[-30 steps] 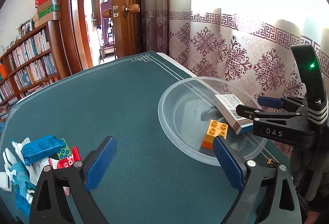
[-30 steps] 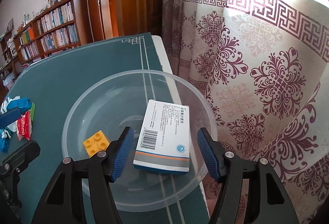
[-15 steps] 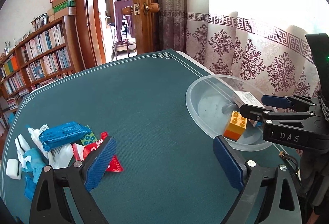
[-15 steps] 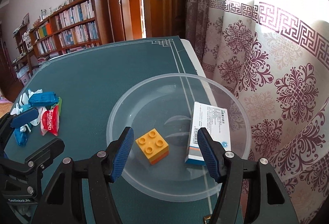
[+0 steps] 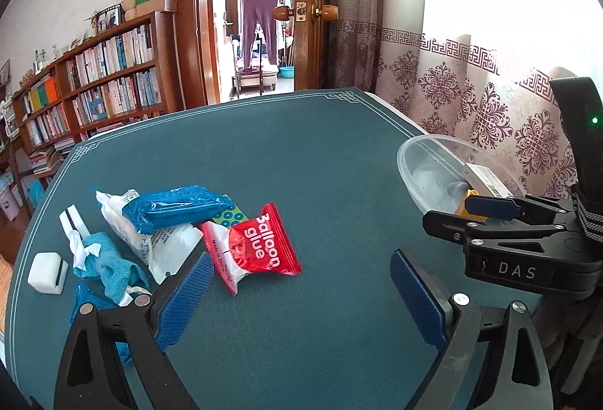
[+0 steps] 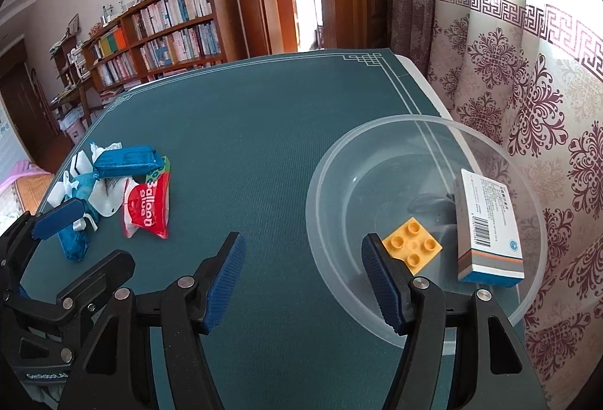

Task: Organize objects
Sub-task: 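Lower the medicine box into the bowl and open the right gripper, then move the left gripper to the blue wrapped packet and grasp it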

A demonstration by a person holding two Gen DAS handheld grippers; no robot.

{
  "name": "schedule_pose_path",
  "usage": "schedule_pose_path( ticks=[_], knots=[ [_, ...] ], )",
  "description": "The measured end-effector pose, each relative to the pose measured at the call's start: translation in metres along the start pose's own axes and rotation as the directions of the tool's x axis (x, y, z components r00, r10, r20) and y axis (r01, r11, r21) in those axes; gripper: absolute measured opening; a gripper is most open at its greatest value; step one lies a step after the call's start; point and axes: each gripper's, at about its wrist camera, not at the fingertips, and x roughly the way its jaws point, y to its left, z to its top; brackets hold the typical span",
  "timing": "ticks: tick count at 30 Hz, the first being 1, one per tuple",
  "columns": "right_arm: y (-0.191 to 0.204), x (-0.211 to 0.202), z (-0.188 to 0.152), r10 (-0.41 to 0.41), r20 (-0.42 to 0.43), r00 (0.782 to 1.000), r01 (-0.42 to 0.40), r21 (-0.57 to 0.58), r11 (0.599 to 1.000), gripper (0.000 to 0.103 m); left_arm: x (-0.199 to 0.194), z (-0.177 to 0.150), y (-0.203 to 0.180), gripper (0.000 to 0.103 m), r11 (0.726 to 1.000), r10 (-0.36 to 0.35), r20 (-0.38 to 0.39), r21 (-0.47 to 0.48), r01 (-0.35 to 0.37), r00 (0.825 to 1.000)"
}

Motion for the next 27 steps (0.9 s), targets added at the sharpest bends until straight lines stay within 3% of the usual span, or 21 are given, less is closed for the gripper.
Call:
schedule_pose_path(
  ticks=[16,27],
  knots=[
    [0.048,0.033,-0.020,0.115,-0.069,0.991,-0.112,0.052,0.992,0.068,-0.024,-0.028,0.068,0.097,0.988,0.101,-0.022,-0.111,-0.103,0.995],
    [0.061,0.042,-0.032,0.141,-0.092,0.986,-0.137,0.052,0.989,0.068,-0.020,-0.052,0.133,0.097,0.926,0.232,-0.119,-0.278,-0.257,0.965]
  ],
)
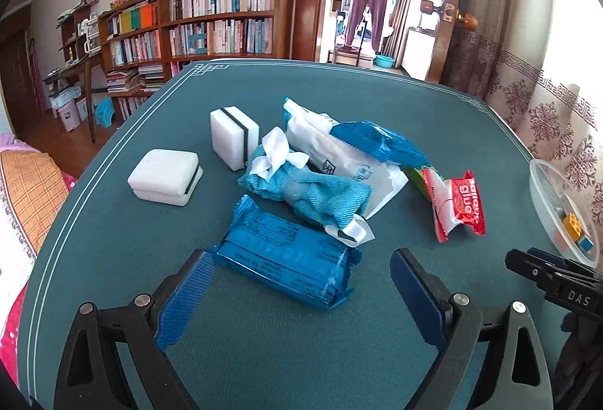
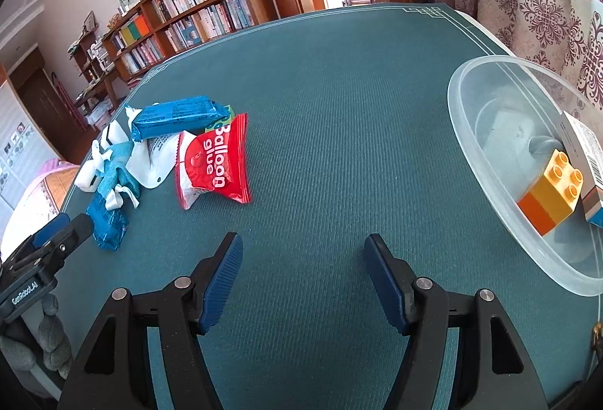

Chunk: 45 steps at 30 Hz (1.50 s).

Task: Organize objects
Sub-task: 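Move the left gripper to the blue wrapped packet and grasp it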

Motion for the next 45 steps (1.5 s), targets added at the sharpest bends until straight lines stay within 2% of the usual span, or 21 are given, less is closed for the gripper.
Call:
schedule_pose_path(
  ticks=[11,20,34,45],
  knots=[
    [0.004,0.000,-0.003,0.020,0.009,1.000,-0.020,-0.009,1.000,0.068,0.026,0.002,0.023,0.097,0.986,0.063,-0.080,-0.151,-0.075,0.995],
    [0.010,0.001,-0.006,0.025,0.016,1.000,-0.024,-0.025,0.999,0.069,0.037,0.011,0.026,0.099,0.970,0.101,-0.094,-0.210,-0.119,0.990],
    [0.017,0.001,-0.012,0.031,0.015,0.999,-0.030,-0.040,0.999,0.069,0.029,-0.006,0.037,0.101,0.980,0.114,-0.114,-0.149,-0.130,0.987],
    [0.026,0.003,-0.014,0.041,-0.004,0.999,-0.041,-0.059,0.997,0.069,0.022,-0.011,0.055,0.101,0.981,0.099,-0.112,-0.155,-0.116,0.989]
  ],
)
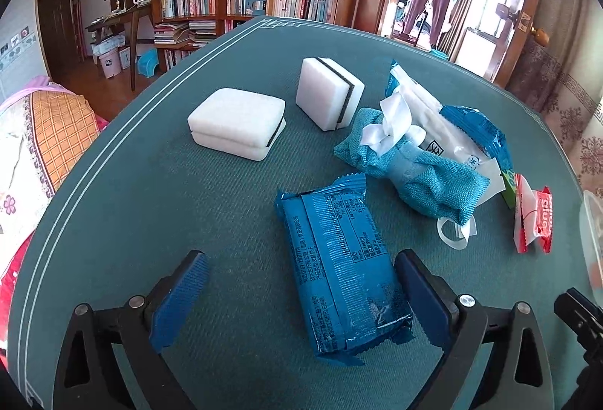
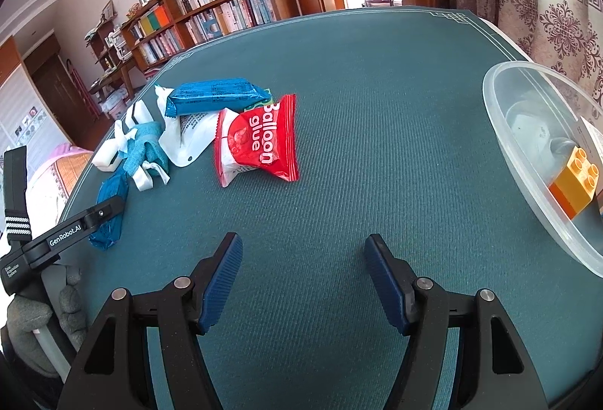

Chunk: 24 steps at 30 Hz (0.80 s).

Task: Organize objects
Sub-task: 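Move the left gripper to the blue wrapped packet and grasp it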

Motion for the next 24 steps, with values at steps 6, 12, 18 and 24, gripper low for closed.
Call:
schedule_pose_path(
  ticks=[6,12,18,24],
  knots=[
    [0.008,0.003,0.004,-0.013,-0.006,1.000,0.013,-0.026,1.000,0.069,0.001,0.002,0.000,0.093,1.000,-0.015,0.014,0.015,0.014,1.000],
    [0.015,0.005,0.015,-0.029,0.003,1.000,0.029,-0.057,0.998,0.069,-0.001,0.002,-0.004,0.056,0.997,-0.002,0.040,0.071,-0.001,0.999],
    [0.020,0.010,0.034,-0.037,0.014,0.999,0.038,-0.089,0.995,0.069,-0.004,-0.002,-0.004,0.043,0.996,-0.018,0.055,0.083,0.013,0.998],
    [0.026,0.011,0.064,0.025,0.067,0.997,-0.017,-0.105,0.994,0.069,-0.005,-0.003,-0.004,0.043,0.996,-0.027,0.061,0.083,0.022,0.998]
  ],
)
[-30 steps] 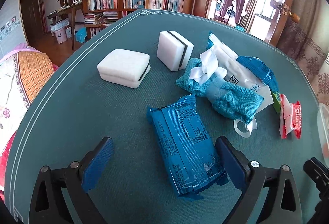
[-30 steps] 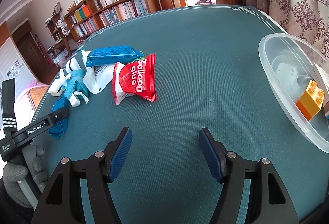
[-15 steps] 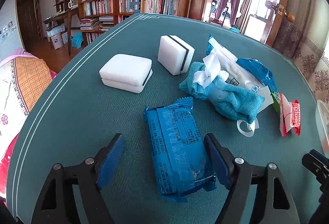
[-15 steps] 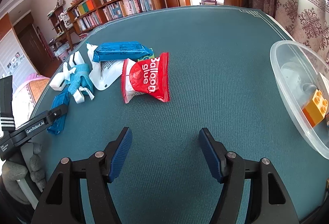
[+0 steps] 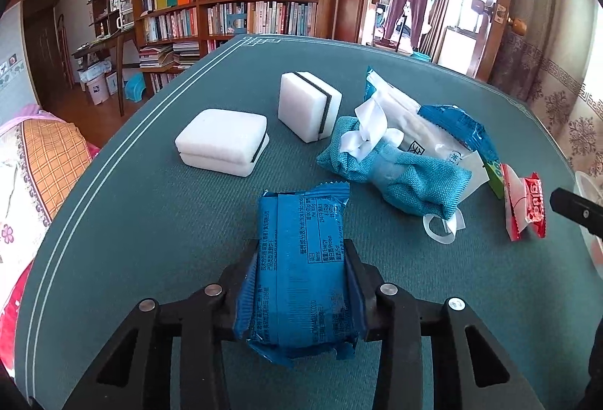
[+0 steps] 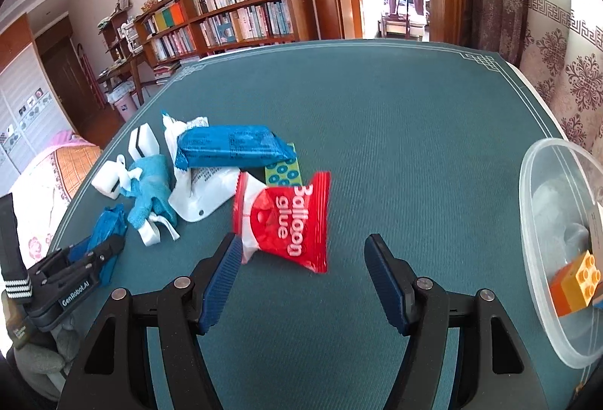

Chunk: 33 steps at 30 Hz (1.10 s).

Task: Organize objects
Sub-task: 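Grasp the red Balloon glue packet with the right gripper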

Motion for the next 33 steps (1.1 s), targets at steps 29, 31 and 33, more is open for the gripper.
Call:
schedule_pose_path(
  ticks=[29,31,33],
  knots=[
    [0.012,0.046,-0.004,-0.060,-0.040,0.997,0.061,0.008,0.998,0.071,-0.010,-0.013,-0.005,0.043,1.000,-0.022,0.003,0.021,0.022,1.000],
    [0.013,0.045,-0.005,-0.063,-0.040,0.997,0.063,-0.004,0.998,0.060,-0.010,-0.013,-0.005,0.043,1.000,-0.022,0.004,0.020,0.022,1.000],
    [0.013,0.044,-0.005,-0.065,-0.042,0.997,0.065,-0.010,0.998,0.045,-0.010,-0.013,-0.005,0.043,1.000,-0.022,0.004,0.021,0.022,1.000]
  ],
)
